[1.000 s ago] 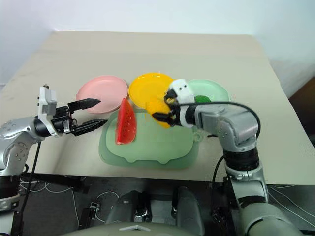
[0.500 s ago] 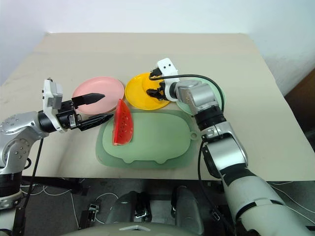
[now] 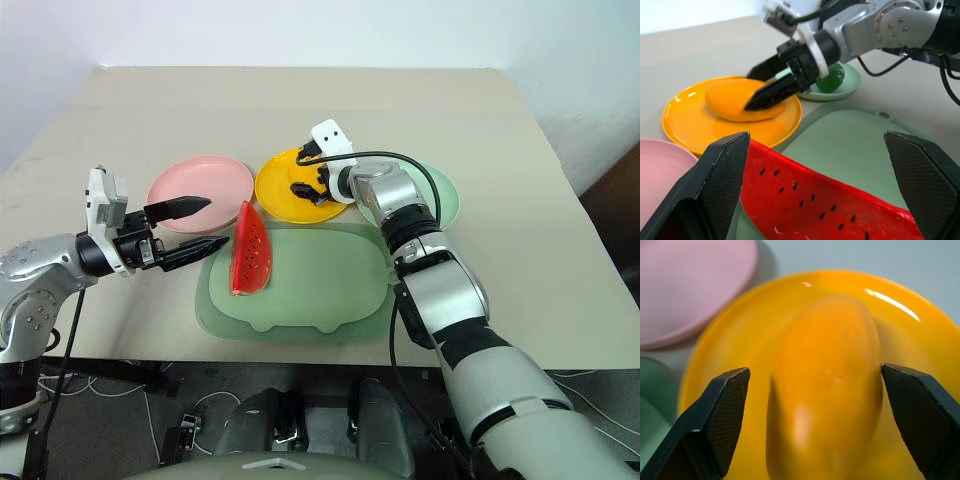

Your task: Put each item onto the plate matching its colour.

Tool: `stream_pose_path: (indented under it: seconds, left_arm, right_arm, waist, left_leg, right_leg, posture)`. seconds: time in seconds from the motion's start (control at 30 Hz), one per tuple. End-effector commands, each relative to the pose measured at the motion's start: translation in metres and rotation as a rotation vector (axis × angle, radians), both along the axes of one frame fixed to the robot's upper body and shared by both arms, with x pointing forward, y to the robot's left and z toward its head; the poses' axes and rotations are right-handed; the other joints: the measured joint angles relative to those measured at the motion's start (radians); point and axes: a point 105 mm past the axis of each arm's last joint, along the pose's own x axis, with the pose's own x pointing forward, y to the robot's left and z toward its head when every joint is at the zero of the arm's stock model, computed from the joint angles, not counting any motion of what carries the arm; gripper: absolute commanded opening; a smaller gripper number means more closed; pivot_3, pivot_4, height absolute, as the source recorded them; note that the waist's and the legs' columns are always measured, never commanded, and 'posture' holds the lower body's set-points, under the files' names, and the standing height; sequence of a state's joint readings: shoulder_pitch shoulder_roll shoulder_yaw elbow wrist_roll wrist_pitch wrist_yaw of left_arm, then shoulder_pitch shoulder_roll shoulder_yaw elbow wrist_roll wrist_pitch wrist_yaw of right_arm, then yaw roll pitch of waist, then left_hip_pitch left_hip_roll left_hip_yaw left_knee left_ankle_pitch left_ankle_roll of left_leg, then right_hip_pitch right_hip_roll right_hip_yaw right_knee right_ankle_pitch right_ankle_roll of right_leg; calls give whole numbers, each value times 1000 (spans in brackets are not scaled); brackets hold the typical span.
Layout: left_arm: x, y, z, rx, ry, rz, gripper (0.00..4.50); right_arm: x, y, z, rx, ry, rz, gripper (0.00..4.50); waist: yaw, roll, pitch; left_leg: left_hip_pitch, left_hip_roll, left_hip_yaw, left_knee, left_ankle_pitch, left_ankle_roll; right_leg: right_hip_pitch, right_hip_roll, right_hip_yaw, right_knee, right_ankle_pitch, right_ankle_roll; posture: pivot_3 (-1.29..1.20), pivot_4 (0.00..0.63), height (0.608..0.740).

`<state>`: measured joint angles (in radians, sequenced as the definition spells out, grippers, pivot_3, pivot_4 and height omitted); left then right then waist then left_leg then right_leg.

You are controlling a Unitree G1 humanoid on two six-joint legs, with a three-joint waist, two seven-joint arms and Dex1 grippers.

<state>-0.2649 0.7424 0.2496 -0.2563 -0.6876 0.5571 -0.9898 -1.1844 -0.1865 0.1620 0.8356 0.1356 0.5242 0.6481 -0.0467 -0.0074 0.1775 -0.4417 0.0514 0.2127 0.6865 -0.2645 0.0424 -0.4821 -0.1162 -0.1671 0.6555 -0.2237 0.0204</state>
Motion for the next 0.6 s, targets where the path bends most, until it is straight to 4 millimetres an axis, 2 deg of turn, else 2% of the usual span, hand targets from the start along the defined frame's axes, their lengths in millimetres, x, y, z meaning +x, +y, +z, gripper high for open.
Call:
stream_pose_path:
  seconds: [0.03, 0.4, 0.5, 0.6]
  left_arm:
    - [-3, 1, 3, -10, -32, 5, 4500]
    - [-1, 0, -1, -28, -44, 75, 4500]
    - [0, 0, -6, -21, -33, 94, 4500]
    - [3, 1, -10, -13, -19, 142, 4500]
  right_arm:
    - [-20, -4, 35, 96, -118, 83, 4476]
    - [-118, -42, 53, 358, -269, 211, 4476]
    - [-130, -50, 46, 364, -224, 209, 4476]
    - [-135, -57, 31, 322, -181, 175, 4476]
  waist:
    - [3, 0, 0]
    - [5, 0, 0]
    - [6, -1, 0]
    - [6, -1, 0]
  left_leg:
    - [0, 0, 0, 0, 0, 0]
    - [1, 0, -2, 0, -1, -4]
    - [2, 0, -2, 1, -1, -4]
    - [3, 0, -2, 1, -1, -4]
  right_leg:
    - [0, 0, 0, 0, 0, 0]
    - [2, -1, 0, 0, 0, 0]
    - [3, -1, 0, 0, 0, 0]
    - [4, -1, 0, 0, 0, 0]
  posture:
    - [0, 150, 696]
    - [0, 150, 696]
    - [0, 150, 696]
    - [0, 150, 696]
